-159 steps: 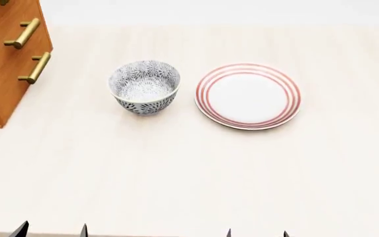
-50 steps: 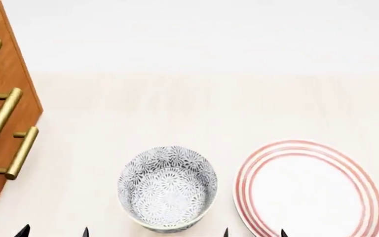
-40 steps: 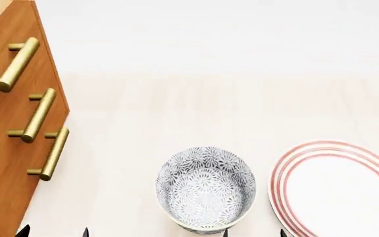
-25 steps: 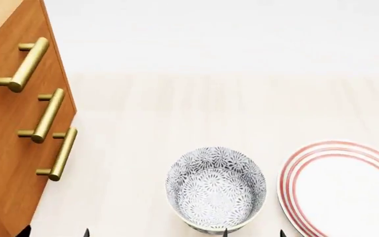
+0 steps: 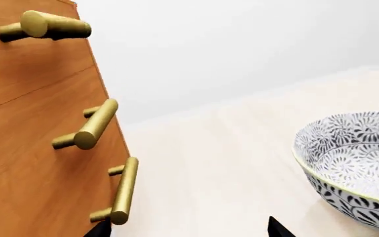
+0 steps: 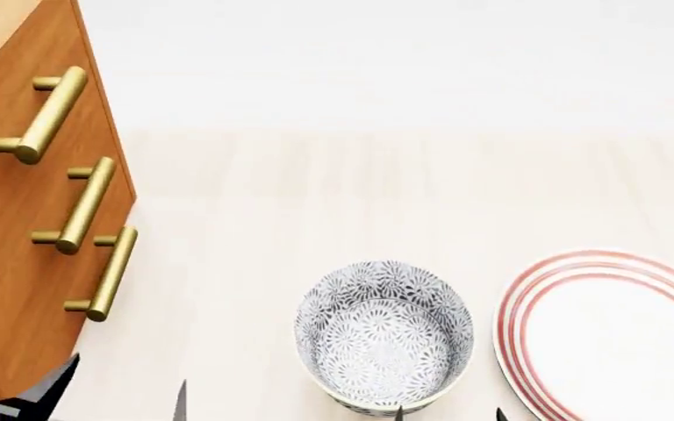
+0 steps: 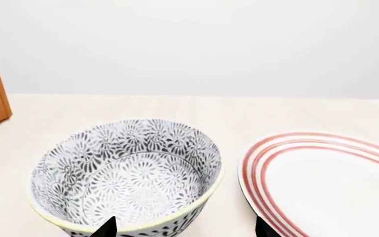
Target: Open the top drawer of the cabinet.
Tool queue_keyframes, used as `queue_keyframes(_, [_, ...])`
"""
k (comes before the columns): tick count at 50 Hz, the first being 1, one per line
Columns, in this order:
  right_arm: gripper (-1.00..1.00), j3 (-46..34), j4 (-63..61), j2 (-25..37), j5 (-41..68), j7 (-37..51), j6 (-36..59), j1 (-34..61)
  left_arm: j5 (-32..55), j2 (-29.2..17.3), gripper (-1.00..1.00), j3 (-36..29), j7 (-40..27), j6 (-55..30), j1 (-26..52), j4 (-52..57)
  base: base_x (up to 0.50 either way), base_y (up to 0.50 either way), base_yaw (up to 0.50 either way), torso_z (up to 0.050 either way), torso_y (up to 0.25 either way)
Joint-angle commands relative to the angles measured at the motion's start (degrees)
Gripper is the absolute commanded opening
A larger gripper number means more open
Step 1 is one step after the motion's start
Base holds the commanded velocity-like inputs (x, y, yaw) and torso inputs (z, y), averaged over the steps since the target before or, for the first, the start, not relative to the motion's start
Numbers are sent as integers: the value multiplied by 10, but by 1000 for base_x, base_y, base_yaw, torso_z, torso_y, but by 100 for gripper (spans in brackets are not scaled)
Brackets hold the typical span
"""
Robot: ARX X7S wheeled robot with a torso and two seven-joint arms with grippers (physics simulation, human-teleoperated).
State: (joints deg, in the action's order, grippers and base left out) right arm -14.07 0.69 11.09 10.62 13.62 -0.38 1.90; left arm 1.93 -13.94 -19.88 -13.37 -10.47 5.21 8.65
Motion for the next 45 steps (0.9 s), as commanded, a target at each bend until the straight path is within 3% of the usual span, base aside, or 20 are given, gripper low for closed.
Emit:
queue_keyframes(1, [100, -5, -4, 4, 2, 1, 0, -1, -112, -27, 100, -66, -12, -117, 63, 53, 0, 0, 0, 0, 0])
queue_keyframes(14, [100, -7, -3, 6, 3, 6, -3, 1, -205, -32, 100, -106, -10, -201, 141, 87, 0, 0, 0, 0, 0])
queue_keyframes(30, [100, -8, 0, 8, 9, 11, -2, 4, -281, -37, 100, -160, 8, -241, 215, 70, 0, 0, 0, 0, 0])
queue_keyframes(45, [100, -10, 2, 10, 17, 12, -1, 4, -376, -71, 100, -243, 45, -268, 261, 51, 0, 0, 0, 0, 0])
